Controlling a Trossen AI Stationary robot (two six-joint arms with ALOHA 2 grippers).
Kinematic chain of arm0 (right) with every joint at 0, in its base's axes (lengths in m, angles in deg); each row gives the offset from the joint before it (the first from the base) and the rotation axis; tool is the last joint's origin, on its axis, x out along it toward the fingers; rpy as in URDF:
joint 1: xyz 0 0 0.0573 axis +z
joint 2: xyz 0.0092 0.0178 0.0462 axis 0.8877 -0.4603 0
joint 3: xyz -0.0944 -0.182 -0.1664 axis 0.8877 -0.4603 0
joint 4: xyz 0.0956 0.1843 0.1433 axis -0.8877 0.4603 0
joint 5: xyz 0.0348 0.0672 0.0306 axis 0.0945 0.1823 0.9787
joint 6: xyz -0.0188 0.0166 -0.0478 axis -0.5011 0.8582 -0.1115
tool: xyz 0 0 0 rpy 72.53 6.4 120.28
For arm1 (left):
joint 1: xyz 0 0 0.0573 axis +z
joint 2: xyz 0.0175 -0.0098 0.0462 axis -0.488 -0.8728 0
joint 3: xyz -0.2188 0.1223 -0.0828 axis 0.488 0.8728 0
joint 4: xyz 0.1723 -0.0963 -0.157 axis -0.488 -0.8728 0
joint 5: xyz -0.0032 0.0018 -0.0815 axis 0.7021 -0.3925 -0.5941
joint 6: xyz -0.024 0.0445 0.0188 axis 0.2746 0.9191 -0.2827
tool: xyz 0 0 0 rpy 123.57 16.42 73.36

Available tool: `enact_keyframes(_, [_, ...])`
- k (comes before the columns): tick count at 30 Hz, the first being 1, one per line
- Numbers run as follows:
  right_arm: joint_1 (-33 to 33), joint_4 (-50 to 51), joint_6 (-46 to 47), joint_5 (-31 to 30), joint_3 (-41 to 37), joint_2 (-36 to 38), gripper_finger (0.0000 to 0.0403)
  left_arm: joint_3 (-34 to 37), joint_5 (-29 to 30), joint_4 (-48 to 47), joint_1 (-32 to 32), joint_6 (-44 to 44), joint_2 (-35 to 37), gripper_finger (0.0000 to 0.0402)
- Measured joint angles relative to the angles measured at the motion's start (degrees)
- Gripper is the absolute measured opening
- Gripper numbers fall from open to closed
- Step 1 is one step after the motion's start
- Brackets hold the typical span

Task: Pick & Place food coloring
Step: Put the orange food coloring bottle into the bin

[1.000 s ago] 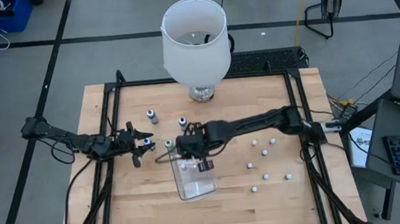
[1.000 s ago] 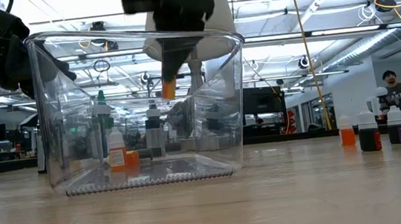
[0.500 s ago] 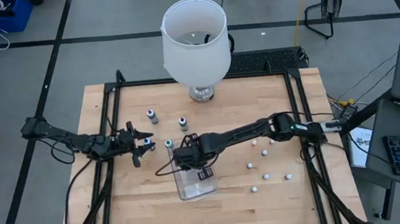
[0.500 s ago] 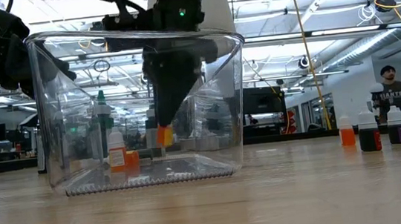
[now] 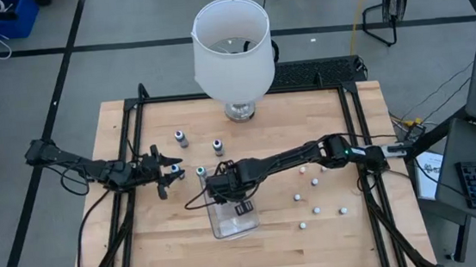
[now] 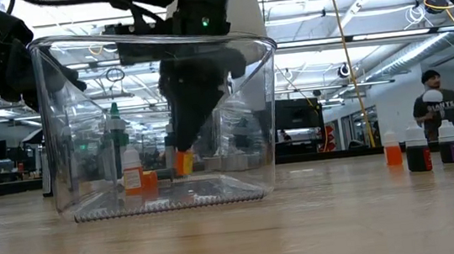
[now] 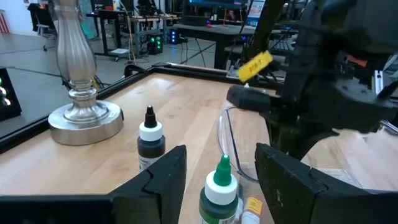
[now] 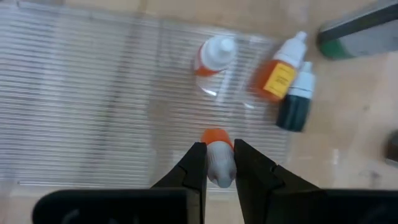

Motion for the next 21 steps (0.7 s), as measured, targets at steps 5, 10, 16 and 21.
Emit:
enact_keyframes(5, [0.01,-0.6,0.03,0.03,-2.69,0.09,0.0044,0.0,0.0,0.0,-0.01,0.0,0.0,0.0191])
enact_keyframes(10, [-0.22,-1.16,0.28,0.03,-4.06,0.34,0.0044,0.02,0.01,-0.02,0.0,0.0,0.0,0.0191])
enact_keyframes(16, [0.0,-2.43,0.37,-0.02,-4.32,0.31,0.0109,0.02,0.0,0.0,0.0,0.0,0.0,0.0191])
enact_keyframes(21, [0.39,-3.0,0.42,-0.56,-4.39,0.45,0.0169,0.02,0.02,-0.02,0.0,0.0,0.0,0.0191])
